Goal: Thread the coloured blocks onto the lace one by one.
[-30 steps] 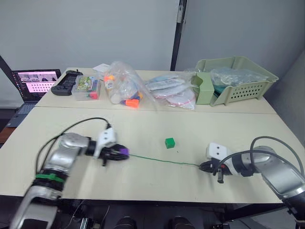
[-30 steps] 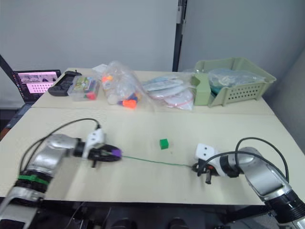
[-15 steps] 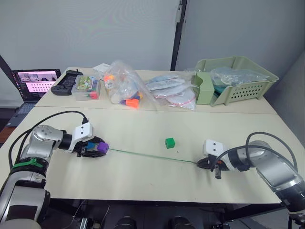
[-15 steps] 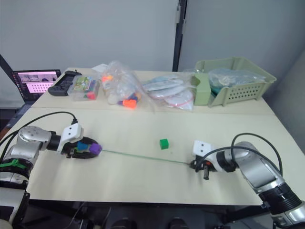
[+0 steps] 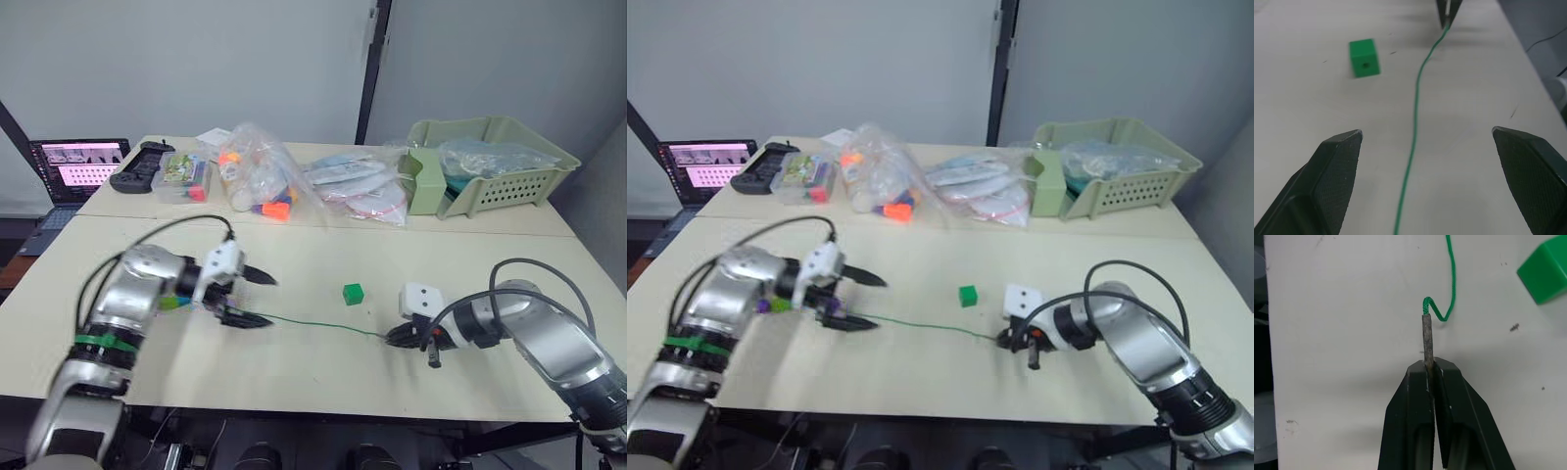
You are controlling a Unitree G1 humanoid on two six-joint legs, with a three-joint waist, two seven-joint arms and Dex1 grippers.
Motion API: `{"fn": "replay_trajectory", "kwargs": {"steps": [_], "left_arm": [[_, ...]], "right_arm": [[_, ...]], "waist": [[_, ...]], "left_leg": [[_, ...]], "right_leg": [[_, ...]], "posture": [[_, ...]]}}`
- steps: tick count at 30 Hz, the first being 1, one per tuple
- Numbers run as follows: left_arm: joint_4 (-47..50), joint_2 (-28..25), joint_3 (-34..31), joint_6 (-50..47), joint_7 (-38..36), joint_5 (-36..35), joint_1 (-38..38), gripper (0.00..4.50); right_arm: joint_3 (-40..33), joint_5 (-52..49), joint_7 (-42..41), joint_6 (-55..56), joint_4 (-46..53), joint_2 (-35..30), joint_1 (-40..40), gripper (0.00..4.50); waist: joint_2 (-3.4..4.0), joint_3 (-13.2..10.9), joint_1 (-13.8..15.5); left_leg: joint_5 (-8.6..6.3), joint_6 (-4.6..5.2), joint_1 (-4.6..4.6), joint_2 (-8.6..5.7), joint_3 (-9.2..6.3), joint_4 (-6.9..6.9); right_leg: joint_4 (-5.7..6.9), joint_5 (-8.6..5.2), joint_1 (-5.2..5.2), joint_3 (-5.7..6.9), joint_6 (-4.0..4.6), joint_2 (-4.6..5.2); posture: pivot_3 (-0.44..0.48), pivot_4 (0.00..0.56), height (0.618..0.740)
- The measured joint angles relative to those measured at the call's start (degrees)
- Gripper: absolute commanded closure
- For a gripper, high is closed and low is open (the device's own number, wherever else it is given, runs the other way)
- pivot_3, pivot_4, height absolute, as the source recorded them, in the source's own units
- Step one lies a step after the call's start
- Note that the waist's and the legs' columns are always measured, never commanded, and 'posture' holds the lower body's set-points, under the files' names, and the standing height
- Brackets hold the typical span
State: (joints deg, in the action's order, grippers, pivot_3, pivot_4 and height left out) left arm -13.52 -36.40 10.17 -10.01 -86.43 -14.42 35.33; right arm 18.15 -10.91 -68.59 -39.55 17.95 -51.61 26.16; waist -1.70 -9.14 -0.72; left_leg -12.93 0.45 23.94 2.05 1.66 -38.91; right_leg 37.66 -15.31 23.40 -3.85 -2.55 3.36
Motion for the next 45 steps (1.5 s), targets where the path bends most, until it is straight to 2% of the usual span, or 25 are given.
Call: {"fn": "replay_trajectory", "kwargs": {"steps": [6, 13, 16, 20, 37, 40, 45], "left_arm": [[2.4, 9.2, 5.6, -0.4, 6.2, 2.0, -2.0, 0.03], [1.3, 16.3, 10.7, -0.3, 10.3, 4.3, -2.0, 0.03], [1.3, 17.8, 11.3, -0.4, 11.0, 4.7, -1.9, 0.75], [1.3, 18.7, 11.7, -0.5, 11.3, 5.0, -1.6, 2.07], [1.3, 19.6, 12.8, -1.6, 11.8, 5.3, -1.5, 2.07], [1.3, 19.9, 13.1, -2.4, 12.0, 5.3, -1.2, 2.86], [1.0, 20.5, 13.4, -3.0, 12.1, 5.3, 0.0, 4.48]], "right_arm": [[3.4, 0.6, -0.6, -1.8, 2.2, 0.2, 2.7, 4.5], [3.9, 0.6, -0.8, -2.9, 2.8, 0.3, 3.1, 4.5], [3.9, 0.6, -0.7, -3.3, 3.0, 0.3, 3.1, 4.5], [3.9, 0.6, 0.0, -3.6, 3.3, 0.3, 3.1, 4.5], [3.9, -0.3, 0.4, -5.2, 4.1, 0.3, 2.8, 4.5], [3.9, -0.9, 0.6, -5.7, 4.1, 0.3, 2.8, 4.5], [3.8, -1.7, 1.1, -6.2, 4.7, 0.3, 2.7, 4.5]], "waist": [[0.0, 0.0, 0.0], [0.0, 0.0, 0.1], [0.0, 0.0, 0.0], [0.0, 0.0, 0.0], [0.0, 0.0, 0.1], [0.0, 0.0, 0.1], [0.0, 0.0, 0.0]], "left_leg": [[0.0, 0.0, 0.03, -0.04, -0.01, -0.03], [0.0, 0.0, 0.05, -0.07, -0.04, -0.04], [0.0, 0.0, 0.05, -0.06, -0.06, -0.04], [0.0, 0.0, 0.05, -0.06, -0.06, -0.03], [0.0, 0.0, 0.05, -0.08, -0.07, -0.04], [0.0, 0.0, 0.05, -0.08, -0.07, -0.04], [0.0, 0.0, 0.05, -0.08, -0.07, -0.04]], "right_leg": [[-0.03, 0.0, 0.0, -0.01, 0.0, 0.0], [-0.06, 0.0, -0.01, -0.01, 0.0, 0.01], [-0.05, 0.0, -0.01, -0.01, 0.0, 0.0], [-0.05, 0.0, 0.0, -0.01, 0.0, 0.0], [-0.07, 0.0, -0.01, -0.01, -0.01, 0.01], [-0.07, 0.0, -0.01, -0.01, -0.01, 0.01], [-0.07, 0.0, -0.01, -0.01, -0.01, 0.01]], "posture": [[0.0, 0.15, 0.732], [0.0, 0.15, 0.732], [0.0, 0.15, 0.732], [0.0, 0.15, 0.732], [0.0, 0.15, 0.732], [0.0, 0.15, 0.732], [0.0, 0.15, 0.732]]}}
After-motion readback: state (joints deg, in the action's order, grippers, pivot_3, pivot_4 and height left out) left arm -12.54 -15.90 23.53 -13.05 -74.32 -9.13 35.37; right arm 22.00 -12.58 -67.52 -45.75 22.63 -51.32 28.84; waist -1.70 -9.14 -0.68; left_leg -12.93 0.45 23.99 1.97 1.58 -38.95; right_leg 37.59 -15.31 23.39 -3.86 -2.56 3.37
